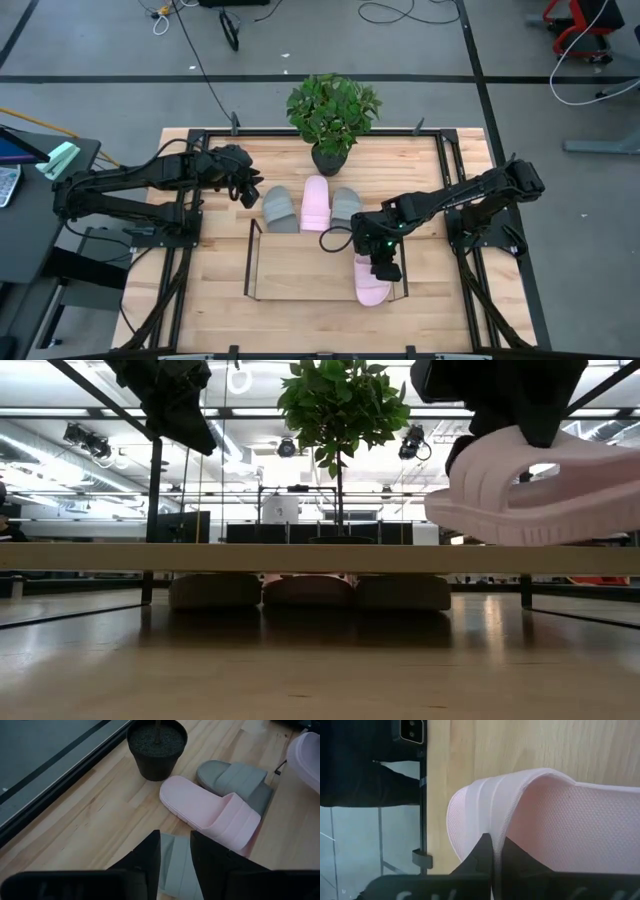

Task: Pick and place slides into the shelf
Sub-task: Put the right pink slipper on the shelf

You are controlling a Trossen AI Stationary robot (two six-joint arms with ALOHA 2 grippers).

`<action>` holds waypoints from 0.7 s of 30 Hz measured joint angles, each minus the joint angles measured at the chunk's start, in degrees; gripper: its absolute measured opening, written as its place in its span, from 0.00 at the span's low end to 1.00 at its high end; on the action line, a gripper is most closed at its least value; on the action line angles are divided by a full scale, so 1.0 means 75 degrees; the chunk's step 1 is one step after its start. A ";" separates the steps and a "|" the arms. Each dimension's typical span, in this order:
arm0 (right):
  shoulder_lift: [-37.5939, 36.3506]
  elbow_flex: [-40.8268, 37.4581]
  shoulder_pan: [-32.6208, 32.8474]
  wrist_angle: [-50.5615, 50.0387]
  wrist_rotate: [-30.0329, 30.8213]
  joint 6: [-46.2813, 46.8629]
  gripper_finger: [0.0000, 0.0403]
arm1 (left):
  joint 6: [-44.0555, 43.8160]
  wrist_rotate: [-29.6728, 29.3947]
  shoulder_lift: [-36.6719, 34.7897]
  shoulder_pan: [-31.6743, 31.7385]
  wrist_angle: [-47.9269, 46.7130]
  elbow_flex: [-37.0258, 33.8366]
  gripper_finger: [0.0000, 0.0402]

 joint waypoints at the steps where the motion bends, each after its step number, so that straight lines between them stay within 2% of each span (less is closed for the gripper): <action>1: 0.0047 0.0000 0.0000 0.0005 0.0000 0.0003 0.02 | 0.0002 -0.0001 0.0000 0.0000 0.0000 0.0000 0.27; 21: 0.0130 -0.0015 0.0000 0.0023 0.0099 0.0058 0.02 | 0.0008 -0.0001 0.0000 0.0000 -0.0050 0.0000 0.28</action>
